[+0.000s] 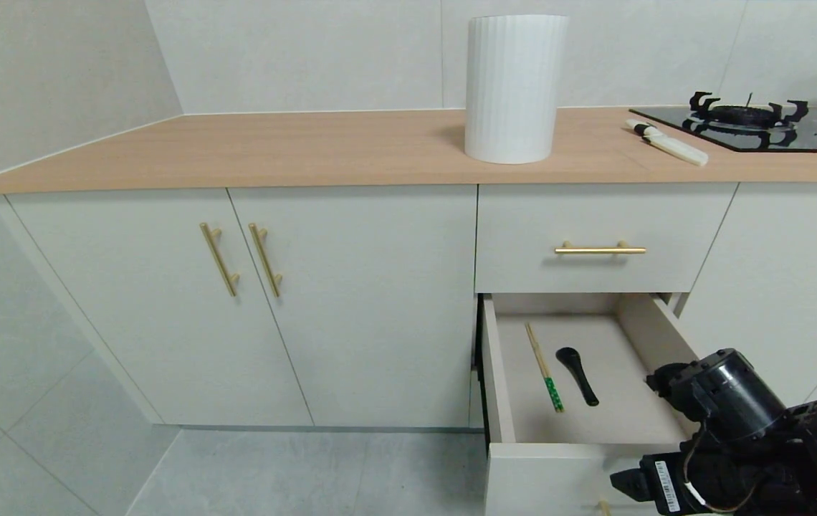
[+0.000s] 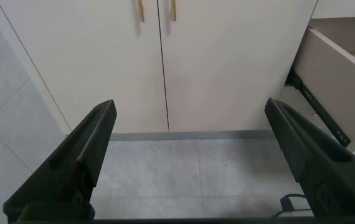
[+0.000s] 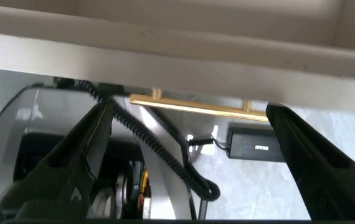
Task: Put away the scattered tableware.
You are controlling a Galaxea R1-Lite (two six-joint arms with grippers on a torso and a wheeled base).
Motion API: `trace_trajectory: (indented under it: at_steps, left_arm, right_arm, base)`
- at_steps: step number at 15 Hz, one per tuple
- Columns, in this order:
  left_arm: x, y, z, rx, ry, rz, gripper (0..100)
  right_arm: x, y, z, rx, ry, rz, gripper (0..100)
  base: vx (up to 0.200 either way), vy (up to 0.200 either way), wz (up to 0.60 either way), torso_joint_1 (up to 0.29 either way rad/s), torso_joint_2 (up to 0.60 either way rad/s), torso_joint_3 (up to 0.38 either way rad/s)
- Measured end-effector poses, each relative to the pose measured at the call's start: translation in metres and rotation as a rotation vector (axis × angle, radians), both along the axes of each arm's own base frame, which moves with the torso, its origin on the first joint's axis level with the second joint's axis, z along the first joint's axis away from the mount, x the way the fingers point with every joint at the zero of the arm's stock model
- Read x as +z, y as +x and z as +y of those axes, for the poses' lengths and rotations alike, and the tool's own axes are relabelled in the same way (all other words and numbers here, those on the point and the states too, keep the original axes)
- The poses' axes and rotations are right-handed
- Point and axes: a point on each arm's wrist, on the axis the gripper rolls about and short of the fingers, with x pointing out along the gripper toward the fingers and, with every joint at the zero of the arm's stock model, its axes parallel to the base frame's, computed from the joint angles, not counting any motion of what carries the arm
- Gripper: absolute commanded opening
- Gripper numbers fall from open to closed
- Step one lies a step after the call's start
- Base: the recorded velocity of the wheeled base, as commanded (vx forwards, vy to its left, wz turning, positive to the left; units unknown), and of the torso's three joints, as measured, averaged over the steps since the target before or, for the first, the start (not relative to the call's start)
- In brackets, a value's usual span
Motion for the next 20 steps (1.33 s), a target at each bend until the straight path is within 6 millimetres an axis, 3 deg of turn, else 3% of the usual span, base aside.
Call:
trace_trajectory:
  at_steps: [4,10,20]
  left_arm:
    - [0.000,0.000,0.000,0.000,-0.001,0.000,100]
    - [0.000,0.000,0.000,0.000,0.000,0.000,100]
    - [0.000,0.000,0.000,0.000,0.000,0.000,100]
  right_arm:
    - [-0.001,0.011,0.003,-0.012,0.014,-0.024,100]
    - [-0.003,0.044,0.006,-0.040,0.013,-0.056,100]
    - [-0.007,0.127,0.016,-0.066,-0.003,-0.132,100]
  base:
    - [0.000,0.000,0.00,0.000,0.00,0.000]
    - [0.000,0.000,0.00,0.000,0.00,0.000]
    - [0.000,0.000,0.00,0.000,0.00,0.000]
